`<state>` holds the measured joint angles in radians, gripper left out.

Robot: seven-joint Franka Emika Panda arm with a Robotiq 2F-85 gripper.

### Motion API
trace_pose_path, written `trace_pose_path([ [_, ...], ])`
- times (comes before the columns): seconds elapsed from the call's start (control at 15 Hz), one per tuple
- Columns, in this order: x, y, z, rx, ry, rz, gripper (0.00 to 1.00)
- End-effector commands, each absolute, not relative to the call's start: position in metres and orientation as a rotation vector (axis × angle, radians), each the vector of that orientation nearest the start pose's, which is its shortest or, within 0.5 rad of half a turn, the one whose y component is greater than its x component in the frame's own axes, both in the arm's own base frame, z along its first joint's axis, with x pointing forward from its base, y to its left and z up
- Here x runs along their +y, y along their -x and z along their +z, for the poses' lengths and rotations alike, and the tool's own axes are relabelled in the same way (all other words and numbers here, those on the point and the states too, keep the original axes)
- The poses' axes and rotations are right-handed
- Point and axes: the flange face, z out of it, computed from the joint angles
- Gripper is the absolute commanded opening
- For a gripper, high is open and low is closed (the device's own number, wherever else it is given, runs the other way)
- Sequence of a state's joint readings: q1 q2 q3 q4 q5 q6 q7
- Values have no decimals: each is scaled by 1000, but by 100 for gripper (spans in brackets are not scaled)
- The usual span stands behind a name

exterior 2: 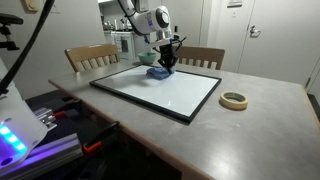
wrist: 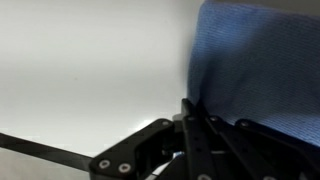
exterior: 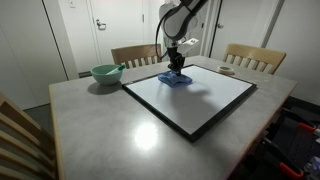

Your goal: Use the blue towel to wipe the white board

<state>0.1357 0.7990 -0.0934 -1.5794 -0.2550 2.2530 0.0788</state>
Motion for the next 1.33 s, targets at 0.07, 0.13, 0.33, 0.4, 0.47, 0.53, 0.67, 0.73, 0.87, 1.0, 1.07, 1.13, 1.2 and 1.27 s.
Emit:
trace_pose_path([
  [0.07, 11, -685, 158, -339, 3398, 208, 1],
  [0.13, 8, -685, 158, -345, 3400, 209, 1],
  [0.33, -3, -686, 158, -392, 3407, 218, 1],
  [0.4, -7, -687, 157, -361, 3411, 214, 1],
  [0.47, -7, -685, 158, -281, 3411, 196, 1],
  [0.53, 1, -685, 160, -312, 3405, 208, 3],
  [0.67, -3, -685, 161, -292, 3408, 208, 3],
  [0.73, -4, -685, 161, -288, 3408, 207, 3],
  [0.87, -4, -685, 161, -286, 3408, 207, 3],
  [1.0, -4, -685, 161, -286, 3408, 207, 3],
  [1.07, -4, -685, 161, -285, 3408, 207, 3],
  [1.13, -4, -685, 161, -285, 3408, 207, 3],
  [1.2, -4, -685, 161, -285, 3408, 207, 3],
  [1.27, -4, -685, 161, -285, 3408, 207, 3],
])
